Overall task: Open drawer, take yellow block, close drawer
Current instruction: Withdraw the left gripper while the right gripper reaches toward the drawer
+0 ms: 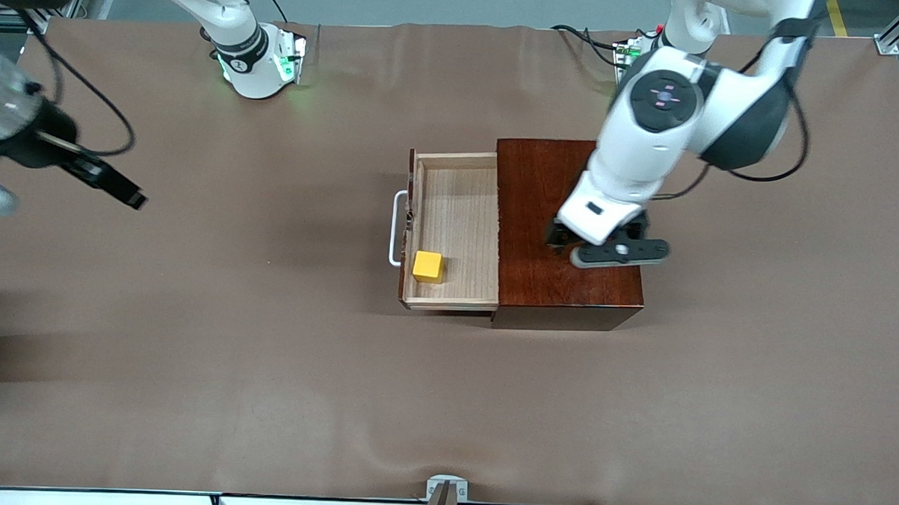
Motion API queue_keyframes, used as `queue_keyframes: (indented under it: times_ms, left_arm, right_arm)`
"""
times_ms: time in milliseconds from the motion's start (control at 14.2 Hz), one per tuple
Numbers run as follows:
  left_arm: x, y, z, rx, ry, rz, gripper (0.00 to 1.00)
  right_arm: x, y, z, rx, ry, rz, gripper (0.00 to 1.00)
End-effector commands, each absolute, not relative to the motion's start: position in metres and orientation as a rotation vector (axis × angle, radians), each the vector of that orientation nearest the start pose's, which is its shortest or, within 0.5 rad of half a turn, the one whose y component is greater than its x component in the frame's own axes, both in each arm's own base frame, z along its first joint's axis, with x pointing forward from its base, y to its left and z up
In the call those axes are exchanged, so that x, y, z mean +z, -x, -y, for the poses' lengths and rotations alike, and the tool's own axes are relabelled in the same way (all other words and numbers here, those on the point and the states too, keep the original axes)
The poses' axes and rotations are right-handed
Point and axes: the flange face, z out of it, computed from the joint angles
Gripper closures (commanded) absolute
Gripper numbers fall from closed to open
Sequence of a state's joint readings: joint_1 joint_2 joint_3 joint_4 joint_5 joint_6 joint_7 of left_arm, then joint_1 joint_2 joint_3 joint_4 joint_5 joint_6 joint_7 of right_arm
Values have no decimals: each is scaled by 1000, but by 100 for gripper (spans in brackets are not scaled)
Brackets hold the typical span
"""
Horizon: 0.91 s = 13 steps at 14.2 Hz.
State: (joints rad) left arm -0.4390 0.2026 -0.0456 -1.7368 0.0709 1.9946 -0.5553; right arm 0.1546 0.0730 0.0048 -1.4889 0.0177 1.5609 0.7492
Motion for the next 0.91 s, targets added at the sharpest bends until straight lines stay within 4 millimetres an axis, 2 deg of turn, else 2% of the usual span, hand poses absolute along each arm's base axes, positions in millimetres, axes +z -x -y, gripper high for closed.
queue_keyframes:
  times_ms: [0, 70, 352, 562, 844]
  left_arm:
    - [478, -552, 233, -40, 3105, -44, 0]
    - [482, -555, 213, -18, 3097, -81, 0]
    - [498, -562, 142, 66, 3096, -148, 0]
    - [499, -564, 97, 138, 3111, -76, 0]
    - [496, -564, 45, 216, 3107, 44, 0]
  right_arm:
    - [608, -569, -142, 41, 2918, -1148, 0]
    - [604, -566, -161, 47, 2885, -1234, 0]
    - [566, -563, -232, 160, 2706, -1600, 0]
    - [547, -566, -290, 174, 2479, -1854, 0]
    - [521, -561, -384, 133, 2232, -2023, 0]
